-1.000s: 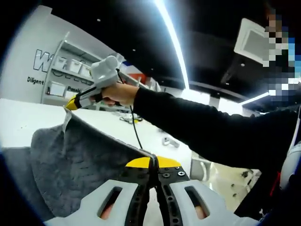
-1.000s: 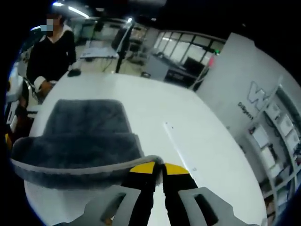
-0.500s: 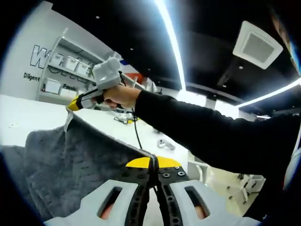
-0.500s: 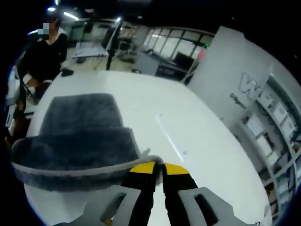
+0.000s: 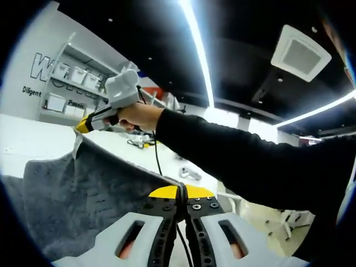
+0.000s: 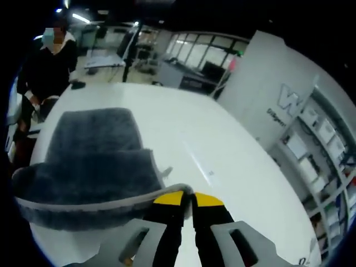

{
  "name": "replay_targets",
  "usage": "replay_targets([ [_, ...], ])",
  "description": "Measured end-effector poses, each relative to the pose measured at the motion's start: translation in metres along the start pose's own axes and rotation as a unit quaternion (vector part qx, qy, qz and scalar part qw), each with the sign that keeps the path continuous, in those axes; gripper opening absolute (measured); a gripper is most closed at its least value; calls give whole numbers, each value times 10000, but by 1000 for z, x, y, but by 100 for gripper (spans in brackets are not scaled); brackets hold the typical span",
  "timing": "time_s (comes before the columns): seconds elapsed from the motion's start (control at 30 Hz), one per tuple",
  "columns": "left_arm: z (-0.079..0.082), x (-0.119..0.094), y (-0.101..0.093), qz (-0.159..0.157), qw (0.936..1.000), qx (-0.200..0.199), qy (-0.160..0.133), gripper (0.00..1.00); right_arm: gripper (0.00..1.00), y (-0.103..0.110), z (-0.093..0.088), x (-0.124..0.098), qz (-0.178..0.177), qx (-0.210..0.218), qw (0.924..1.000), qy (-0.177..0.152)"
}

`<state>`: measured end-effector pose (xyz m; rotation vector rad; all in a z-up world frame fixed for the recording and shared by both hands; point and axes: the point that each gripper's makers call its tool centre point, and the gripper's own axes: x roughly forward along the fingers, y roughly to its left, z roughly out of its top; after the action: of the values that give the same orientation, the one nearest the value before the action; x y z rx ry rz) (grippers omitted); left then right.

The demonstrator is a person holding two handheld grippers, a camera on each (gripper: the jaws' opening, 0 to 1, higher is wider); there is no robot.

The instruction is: Open the folded towel by lifting each exposed corner and separating the folded layers until the towel lies flat within the target outline without major curled edges

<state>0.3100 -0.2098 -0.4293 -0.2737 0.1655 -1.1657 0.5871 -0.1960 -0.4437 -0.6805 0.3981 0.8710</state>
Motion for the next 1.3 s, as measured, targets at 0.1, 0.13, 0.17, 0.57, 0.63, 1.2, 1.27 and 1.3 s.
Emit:
replay_targets([
  [0.1, 2, 9, -3, -48, 10000, -23, -59, 0, 1, -8, -4, -5, -70, 2, 10000, -3],
  [0.13, 2, 11, -4, -59, 10000, -30, -71, 0, 1, -10, -5, -6, -95, 7, 10000, -3],
  [0.17, 2, 15, -5, -74, 9999, -40, -80, 0, 1, -12, -7, -8, -118, 11, 9999, 0],
  [0.57, -2, 52, -17, -271, 9995, -59, -129, 0, 1, -36, -36, -32, -372, 144, 9991, 111],
  [0.63, -2, 55, -19, -297, 9994, -72, -134, 0, 1, -34, -41, -34, -397, 165, 9990, 139],
  [1.2, -6, 90, -37, -600, 9981, -104, -65, 0, 1, -33, -84, -62, -525, 245, 9975, 398],
  [1.27, -7, 92, -37, -620, 9980, -92, -45, 0, 1, -33, -89, -63, -540, 259, 9972, 437],
  [1.3, -7, 94, -37, -633, 9979, -98, -36, 0, 2, -34, -91, -64, -556, 265, 9971, 452],
])
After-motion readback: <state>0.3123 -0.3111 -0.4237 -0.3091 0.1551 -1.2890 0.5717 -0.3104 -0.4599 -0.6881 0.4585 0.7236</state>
